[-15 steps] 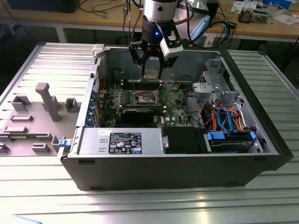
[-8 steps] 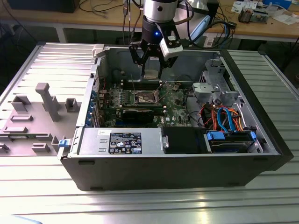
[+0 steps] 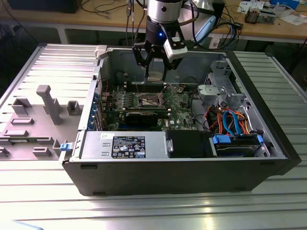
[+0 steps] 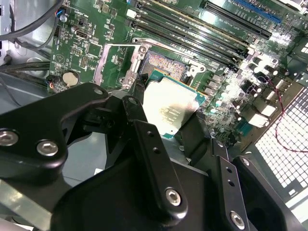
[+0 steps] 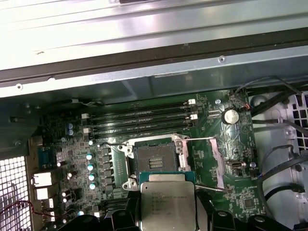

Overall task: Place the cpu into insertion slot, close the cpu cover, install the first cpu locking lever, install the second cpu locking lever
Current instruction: 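Place the cpu into insertion slot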

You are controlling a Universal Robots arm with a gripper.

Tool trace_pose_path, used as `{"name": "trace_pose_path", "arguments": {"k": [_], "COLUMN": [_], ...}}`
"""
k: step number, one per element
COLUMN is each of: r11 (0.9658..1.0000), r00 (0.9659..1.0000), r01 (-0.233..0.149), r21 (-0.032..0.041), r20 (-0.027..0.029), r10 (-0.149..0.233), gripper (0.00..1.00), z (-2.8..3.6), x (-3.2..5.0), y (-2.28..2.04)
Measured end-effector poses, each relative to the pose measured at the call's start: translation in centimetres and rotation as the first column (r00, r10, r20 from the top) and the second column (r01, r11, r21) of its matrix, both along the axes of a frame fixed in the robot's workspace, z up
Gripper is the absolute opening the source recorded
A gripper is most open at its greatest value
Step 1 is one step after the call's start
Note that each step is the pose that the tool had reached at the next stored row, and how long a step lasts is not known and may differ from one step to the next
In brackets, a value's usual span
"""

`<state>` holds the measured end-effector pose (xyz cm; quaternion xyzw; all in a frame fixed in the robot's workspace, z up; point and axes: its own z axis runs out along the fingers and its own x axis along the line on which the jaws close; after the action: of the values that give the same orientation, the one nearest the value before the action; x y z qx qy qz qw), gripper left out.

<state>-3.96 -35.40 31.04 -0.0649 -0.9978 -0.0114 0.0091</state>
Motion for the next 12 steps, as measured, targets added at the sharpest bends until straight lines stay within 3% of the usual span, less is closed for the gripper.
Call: {"name": "trace_pose_path", "arguments": {"k": [12], "r11": [0.9997], "r00": [0.9997], "r01": [0.023], "r21": [0.0001], "r20": [0.0000], "r10": [-0.023], "gripper": [0.55], "z": [-0.01], "x": [0.00], "y": [0.00]}}
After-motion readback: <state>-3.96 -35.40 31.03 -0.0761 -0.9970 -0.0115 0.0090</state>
